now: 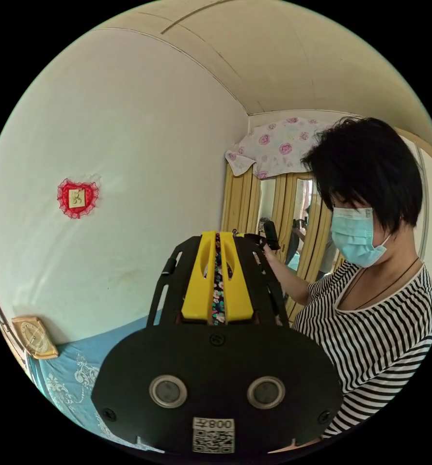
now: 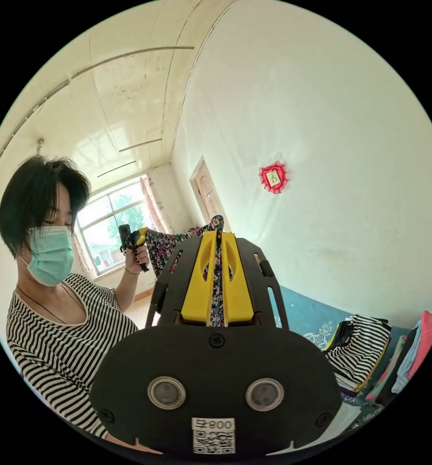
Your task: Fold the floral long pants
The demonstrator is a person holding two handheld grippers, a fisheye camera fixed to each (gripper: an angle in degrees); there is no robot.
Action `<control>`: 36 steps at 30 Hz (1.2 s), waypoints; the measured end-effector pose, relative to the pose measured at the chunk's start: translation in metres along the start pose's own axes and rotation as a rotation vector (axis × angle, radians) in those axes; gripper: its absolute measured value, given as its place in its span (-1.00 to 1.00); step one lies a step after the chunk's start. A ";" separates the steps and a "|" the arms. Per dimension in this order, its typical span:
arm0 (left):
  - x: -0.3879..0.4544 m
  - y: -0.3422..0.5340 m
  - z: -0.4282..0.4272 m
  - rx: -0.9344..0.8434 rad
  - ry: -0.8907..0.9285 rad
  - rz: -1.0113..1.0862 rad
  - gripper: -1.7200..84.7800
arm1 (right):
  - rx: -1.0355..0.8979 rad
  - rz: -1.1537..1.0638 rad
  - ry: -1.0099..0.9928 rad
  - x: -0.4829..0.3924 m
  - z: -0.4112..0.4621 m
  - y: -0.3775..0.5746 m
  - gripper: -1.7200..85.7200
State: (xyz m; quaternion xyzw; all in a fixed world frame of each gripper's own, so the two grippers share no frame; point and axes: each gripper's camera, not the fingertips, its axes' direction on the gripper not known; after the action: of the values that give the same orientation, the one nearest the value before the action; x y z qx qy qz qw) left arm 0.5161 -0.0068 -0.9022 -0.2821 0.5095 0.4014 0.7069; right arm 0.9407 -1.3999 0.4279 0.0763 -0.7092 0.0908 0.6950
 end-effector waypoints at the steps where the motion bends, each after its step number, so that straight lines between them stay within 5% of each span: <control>1: 0.003 0.001 -0.006 -0.016 -0.011 -0.001 -0.93 | -0.003 0.002 -0.019 0.006 0.008 0.011 -0.93; 21: -0.016 0.074 -0.187 0.044 0.118 -0.047 -0.93 | 0.110 -0.388 -0.124 0.009 0.051 0.105 -0.92; 30: -0.160 0.161 -0.269 0.100 0.045 -0.239 -0.94 | -0.080 -0.393 -0.196 0.070 0.192 0.163 -0.92; 36: -0.309 0.263 -0.350 0.098 -0.100 -0.484 -0.94 | -0.337 -0.382 -0.244 0.121 0.379 0.235 -0.92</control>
State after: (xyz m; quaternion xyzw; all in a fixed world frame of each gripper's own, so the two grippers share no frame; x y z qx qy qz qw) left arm 0.0690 -0.2401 -0.7193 -0.3412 0.4103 0.2088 0.8196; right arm 0.5145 -1.2584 0.5369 0.1025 -0.7654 -0.1709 0.6119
